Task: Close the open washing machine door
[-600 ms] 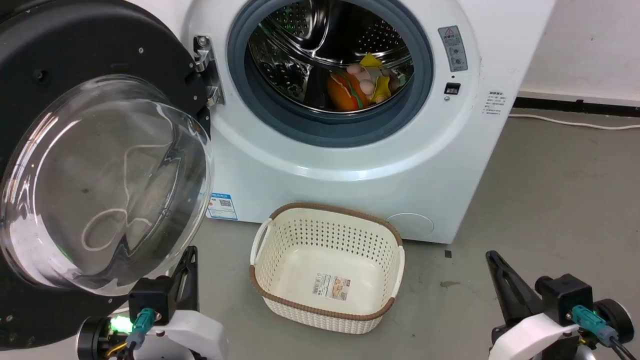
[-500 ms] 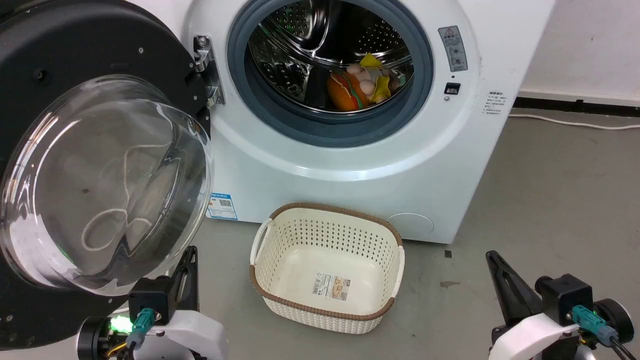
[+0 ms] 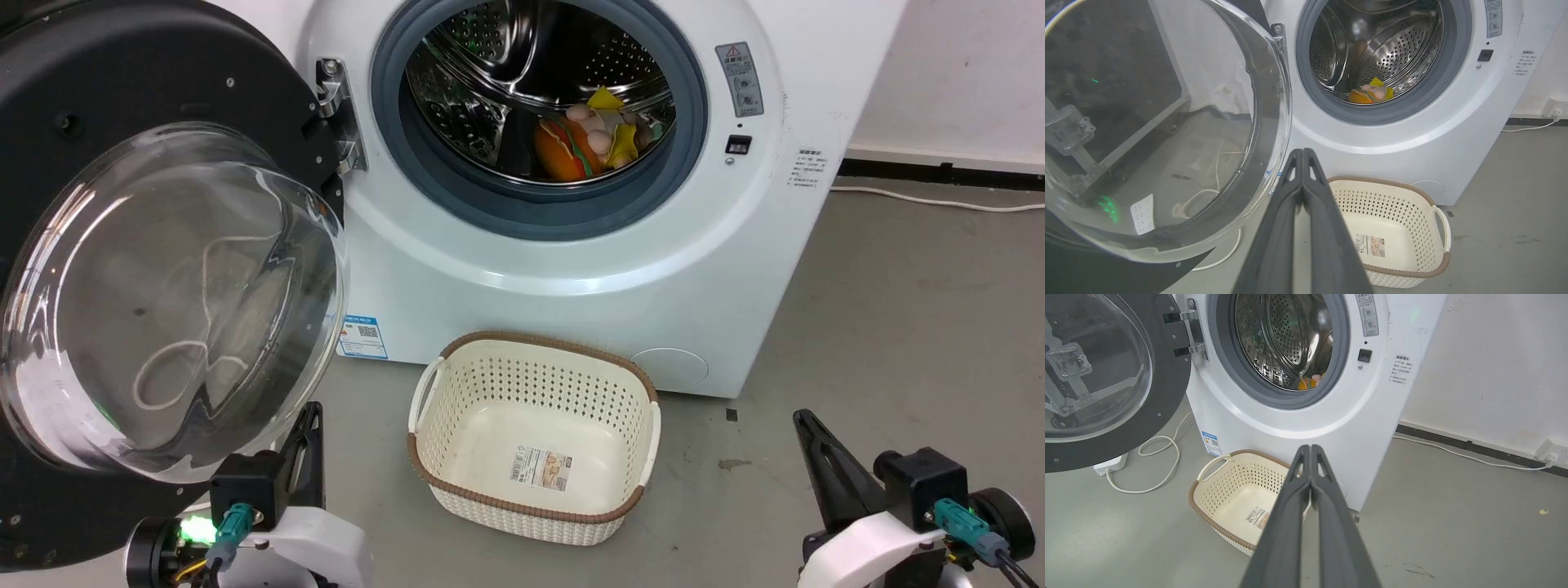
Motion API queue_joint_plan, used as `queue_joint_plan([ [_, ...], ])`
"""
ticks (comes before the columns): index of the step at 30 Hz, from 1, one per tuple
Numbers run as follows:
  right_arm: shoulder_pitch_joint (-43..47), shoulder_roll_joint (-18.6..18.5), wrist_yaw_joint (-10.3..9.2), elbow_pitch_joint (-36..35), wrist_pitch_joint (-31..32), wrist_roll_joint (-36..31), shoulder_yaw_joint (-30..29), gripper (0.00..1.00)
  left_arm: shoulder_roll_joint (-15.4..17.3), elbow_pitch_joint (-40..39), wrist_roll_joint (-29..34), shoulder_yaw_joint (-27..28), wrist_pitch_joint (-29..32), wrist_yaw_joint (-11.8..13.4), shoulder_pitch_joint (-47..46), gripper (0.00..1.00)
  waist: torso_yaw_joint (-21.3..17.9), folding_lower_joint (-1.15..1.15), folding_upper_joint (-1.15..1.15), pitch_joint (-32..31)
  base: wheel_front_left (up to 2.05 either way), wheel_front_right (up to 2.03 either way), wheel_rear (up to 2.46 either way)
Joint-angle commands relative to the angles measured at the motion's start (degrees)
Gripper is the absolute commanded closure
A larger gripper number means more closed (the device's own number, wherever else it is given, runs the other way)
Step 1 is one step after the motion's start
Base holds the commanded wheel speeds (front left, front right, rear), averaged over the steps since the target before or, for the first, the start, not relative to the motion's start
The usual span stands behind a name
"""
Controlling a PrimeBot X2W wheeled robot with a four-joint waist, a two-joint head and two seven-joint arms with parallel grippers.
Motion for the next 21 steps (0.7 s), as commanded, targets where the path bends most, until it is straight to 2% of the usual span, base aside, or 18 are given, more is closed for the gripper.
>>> queue_joint_plan([
  [1,-0.71,0.24,0.05,-0.29,0.03,-0.29,-0.01,1.0,-0.02,-0.24,0.16,0.13,0.02,-0.31,0.2,1.0,0.0,0.0,0.0,0.0,0.0,0.0,0.0],
  [21,-0.71,0.24,0.05,-0.29,0.03,-0.29,-0.01,1.0,-0.02,-0.24,0.16,0.13,0.02,-0.31,0.2,1.0,0.0,0.0,0.0,0.0,0.0,0.0,0.0],
])
